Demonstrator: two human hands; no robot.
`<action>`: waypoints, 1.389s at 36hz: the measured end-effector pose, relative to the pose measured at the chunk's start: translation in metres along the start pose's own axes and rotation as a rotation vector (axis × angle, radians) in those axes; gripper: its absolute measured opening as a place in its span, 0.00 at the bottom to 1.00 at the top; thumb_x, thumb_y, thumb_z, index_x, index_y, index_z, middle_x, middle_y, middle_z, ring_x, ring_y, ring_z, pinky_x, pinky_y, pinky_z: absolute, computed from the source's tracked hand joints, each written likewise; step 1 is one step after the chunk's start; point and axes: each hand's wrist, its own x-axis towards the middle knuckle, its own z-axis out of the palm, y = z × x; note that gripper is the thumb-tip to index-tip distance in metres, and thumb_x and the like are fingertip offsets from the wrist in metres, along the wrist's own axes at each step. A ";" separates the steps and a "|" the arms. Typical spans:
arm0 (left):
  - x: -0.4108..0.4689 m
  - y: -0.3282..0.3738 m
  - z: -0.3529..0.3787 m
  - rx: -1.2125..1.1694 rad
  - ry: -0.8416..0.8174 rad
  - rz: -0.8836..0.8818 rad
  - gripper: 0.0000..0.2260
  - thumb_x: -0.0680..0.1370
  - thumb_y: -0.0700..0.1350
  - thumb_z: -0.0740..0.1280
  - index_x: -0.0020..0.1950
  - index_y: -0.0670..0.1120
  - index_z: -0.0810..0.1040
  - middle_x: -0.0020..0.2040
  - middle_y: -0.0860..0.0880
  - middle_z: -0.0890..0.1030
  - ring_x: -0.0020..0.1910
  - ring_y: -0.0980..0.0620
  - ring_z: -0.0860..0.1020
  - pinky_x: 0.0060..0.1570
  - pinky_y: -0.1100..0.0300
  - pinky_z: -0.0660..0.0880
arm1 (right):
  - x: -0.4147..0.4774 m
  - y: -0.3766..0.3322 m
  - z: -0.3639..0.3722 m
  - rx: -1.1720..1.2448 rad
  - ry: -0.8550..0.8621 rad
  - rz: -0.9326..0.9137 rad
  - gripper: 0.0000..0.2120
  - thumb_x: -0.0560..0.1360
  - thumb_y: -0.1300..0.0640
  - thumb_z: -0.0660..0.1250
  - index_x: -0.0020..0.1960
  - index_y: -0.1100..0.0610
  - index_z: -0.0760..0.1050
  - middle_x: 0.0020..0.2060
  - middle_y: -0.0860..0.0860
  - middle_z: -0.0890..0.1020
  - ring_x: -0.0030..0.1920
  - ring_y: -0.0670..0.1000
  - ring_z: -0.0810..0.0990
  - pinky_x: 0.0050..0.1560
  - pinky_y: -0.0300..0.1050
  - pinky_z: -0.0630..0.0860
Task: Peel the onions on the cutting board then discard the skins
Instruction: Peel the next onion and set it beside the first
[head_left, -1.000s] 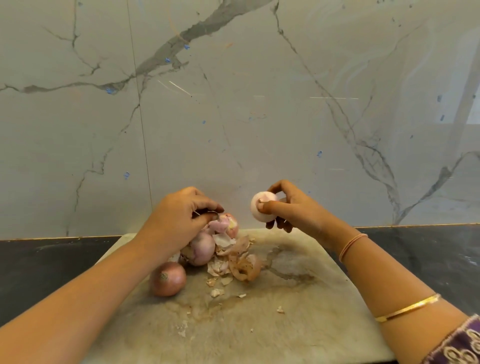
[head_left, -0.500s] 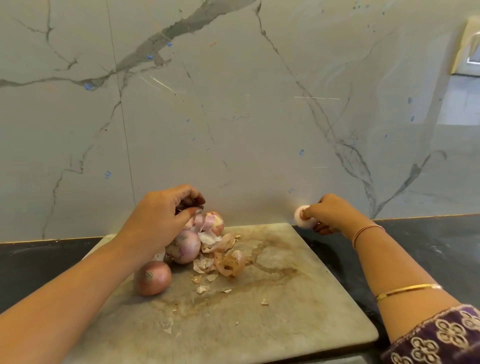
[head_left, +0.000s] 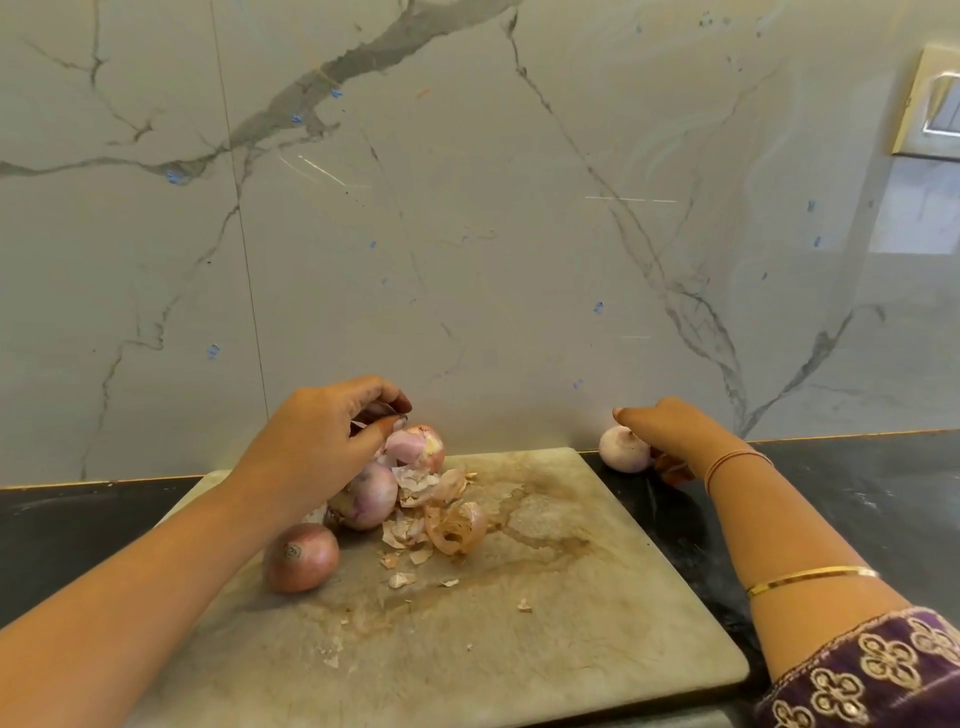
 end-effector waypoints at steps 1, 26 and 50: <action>0.000 0.000 0.000 -0.002 0.000 -0.002 0.08 0.75 0.43 0.71 0.47 0.57 0.79 0.43 0.62 0.81 0.44 0.65 0.79 0.45 0.69 0.74 | 0.001 0.000 -0.001 0.005 0.017 -0.008 0.15 0.81 0.49 0.59 0.53 0.63 0.67 0.47 0.61 0.74 0.46 0.59 0.75 0.48 0.51 0.75; 0.006 -0.007 -0.009 0.048 0.114 -0.093 0.05 0.72 0.47 0.74 0.43 0.56 0.79 0.40 0.62 0.79 0.42 0.59 0.80 0.45 0.57 0.77 | -0.083 -0.069 0.064 -0.030 -0.253 -0.913 0.14 0.79 0.49 0.63 0.62 0.52 0.76 0.52 0.46 0.79 0.51 0.44 0.77 0.50 0.36 0.75; 0.006 -0.011 -0.016 0.088 0.288 -0.188 0.03 0.77 0.46 0.68 0.47 0.49 0.81 0.38 0.56 0.78 0.41 0.52 0.78 0.39 0.60 0.73 | -0.099 -0.088 0.115 -0.414 -0.155 -1.160 0.24 0.76 0.49 0.65 0.70 0.51 0.66 0.58 0.53 0.73 0.55 0.53 0.71 0.53 0.41 0.69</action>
